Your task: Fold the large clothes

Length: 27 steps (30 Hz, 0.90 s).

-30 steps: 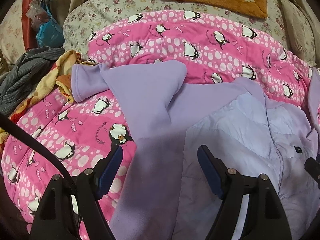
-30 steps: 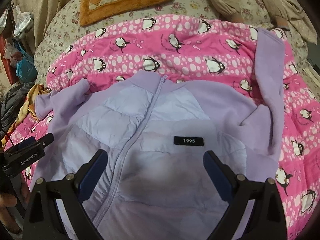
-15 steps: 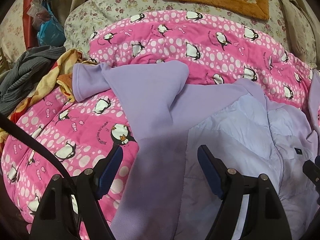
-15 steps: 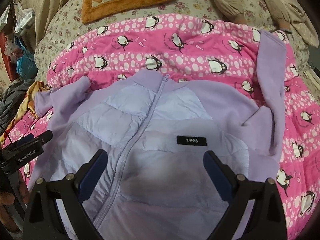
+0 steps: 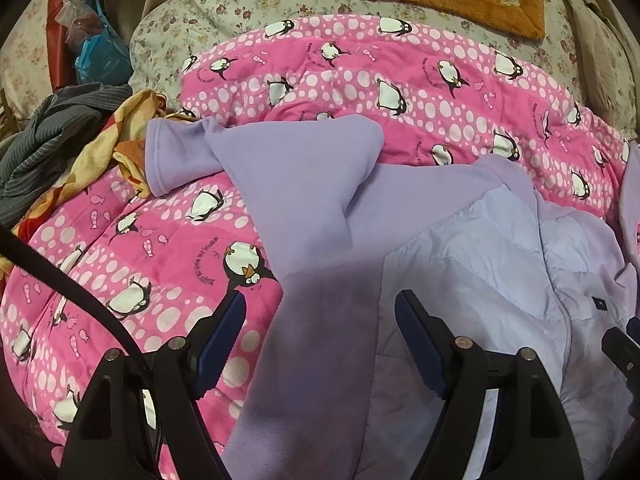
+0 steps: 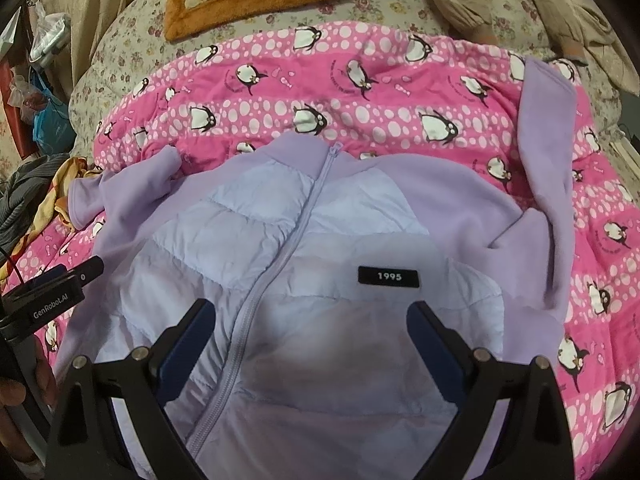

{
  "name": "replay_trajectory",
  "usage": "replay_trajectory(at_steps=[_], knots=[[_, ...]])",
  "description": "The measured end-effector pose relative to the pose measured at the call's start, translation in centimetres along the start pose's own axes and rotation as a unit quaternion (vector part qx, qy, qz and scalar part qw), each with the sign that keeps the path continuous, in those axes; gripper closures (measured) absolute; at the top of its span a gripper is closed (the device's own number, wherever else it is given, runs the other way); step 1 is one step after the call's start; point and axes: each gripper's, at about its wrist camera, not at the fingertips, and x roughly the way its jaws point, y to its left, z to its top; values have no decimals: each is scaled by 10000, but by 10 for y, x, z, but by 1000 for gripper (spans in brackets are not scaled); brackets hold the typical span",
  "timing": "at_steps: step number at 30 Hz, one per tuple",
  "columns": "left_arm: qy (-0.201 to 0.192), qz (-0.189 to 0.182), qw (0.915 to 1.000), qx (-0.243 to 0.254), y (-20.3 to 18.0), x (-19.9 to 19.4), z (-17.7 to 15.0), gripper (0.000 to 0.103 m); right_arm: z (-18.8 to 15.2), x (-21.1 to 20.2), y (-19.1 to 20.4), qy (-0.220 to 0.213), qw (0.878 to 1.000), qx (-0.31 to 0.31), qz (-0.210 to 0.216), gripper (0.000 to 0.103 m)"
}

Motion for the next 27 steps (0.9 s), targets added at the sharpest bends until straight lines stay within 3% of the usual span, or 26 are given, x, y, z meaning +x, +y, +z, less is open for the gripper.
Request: replay_trajectory(at_steps=[6,11,14,19,23,25,27], knots=[[260,-171,9993,-214,11,9,9,53,-2,4,-2,84,10000,8,22,5],[466,-270,9938,-976,54,24,41,53,-2,2,-5,96,9999,27,95,5],[395,-171,9886,-1442,85,34,59,54,-3,5,-7,168,9997,94,155,5],[442,58,9762,-2120,139,75,100,55,-5,12,-9,311,9992,163,206,5],[428,208,9692,-2418,157,113,128,55,-6,15,-6,357,9991,105,214,5],[385,248,9686,-2445,161,130,138,55,-7,17,-4,394,9990,62,226,5],[319,281,9712,-2344,161,147,148,63,-7,20,-4,443,9987,50,240,5]])
